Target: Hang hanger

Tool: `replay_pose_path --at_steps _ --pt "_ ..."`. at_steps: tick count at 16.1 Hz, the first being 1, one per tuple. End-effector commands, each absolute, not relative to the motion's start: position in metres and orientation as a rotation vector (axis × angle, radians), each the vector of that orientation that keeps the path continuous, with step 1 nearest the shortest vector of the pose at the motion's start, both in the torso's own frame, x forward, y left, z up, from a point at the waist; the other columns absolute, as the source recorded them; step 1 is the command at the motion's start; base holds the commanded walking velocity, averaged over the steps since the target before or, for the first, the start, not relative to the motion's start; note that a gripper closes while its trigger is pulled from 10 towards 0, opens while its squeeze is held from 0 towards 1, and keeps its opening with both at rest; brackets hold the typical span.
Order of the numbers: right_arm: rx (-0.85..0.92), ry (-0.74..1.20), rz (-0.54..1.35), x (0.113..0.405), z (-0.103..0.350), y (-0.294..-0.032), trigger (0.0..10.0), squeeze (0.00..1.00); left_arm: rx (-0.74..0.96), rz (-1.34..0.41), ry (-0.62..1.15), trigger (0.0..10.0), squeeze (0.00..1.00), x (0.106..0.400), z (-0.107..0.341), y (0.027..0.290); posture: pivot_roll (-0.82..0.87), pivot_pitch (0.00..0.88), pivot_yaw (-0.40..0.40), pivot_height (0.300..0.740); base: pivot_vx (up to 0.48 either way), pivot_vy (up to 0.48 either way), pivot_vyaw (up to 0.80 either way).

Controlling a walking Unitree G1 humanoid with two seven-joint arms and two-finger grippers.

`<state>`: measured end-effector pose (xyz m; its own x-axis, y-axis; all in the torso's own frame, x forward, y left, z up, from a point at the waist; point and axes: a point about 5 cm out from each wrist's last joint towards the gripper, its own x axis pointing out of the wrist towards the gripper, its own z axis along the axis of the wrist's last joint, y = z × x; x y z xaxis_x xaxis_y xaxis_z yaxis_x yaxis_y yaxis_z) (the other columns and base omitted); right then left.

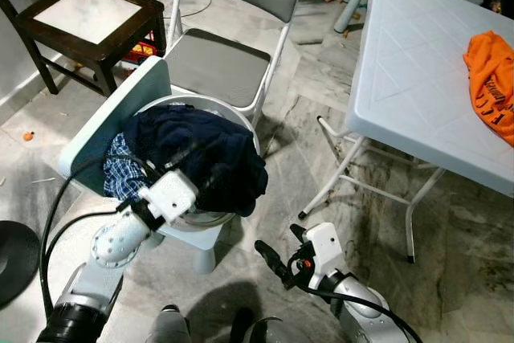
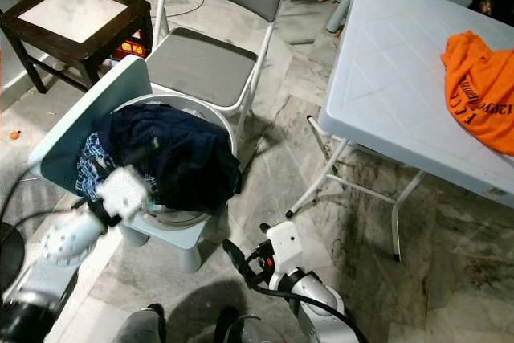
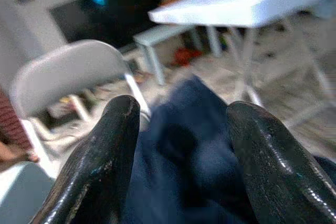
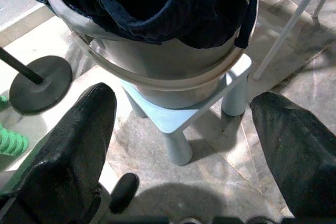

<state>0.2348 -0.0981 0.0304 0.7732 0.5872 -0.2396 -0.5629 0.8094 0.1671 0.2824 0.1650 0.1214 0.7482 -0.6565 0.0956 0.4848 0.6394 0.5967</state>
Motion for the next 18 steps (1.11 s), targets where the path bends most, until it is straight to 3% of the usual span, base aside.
replay_pose_path --at_steps 1,4,5,6,18 --pt "0.084 0.318 0.612 0.232 0.025 -0.104 10.0 0.0 0.582 -0.713 -0.279 10.0 1.0 0.28 0.114 0.163 0.33 0.241 -0.217 0.74 0.0 0.0 0.0" --pt "0.085 0.321 0.617 0.231 0.024 -0.104 10.0 0.0 0.648 -0.818 -0.234 10.0 1.0 0.288 0.116 0.163 0.33 0.238 -0.213 0.74 0.0 0.0 0.0" --pt "0.086 0.321 0.618 0.23 0.024 -0.104 10.0 0.0 0.667 -0.845 -0.207 10.0 0.55 0.292 0.115 0.163 0.32 0.235 -0.21 0.74 0.0 0.0 0.0" --pt "0.087 0.321 0.616 0.23 0.024 -0.104 10.0 0.0 0.698 -0.861 -0.192 10.0 0.0 0.296 0.115 0.165 0.32 0.233 -0.205 0.74 0.0 0.0 0.0" --pt "0.092 0.316 0.604 0.23 0.024 -0.104 10.0 0.0 0.771 -1.046 -0.051 10.0 0.0 0.307 0.109 0.181 0.31 0.225 -0.192 0.74 0.0 0.0 0.0"
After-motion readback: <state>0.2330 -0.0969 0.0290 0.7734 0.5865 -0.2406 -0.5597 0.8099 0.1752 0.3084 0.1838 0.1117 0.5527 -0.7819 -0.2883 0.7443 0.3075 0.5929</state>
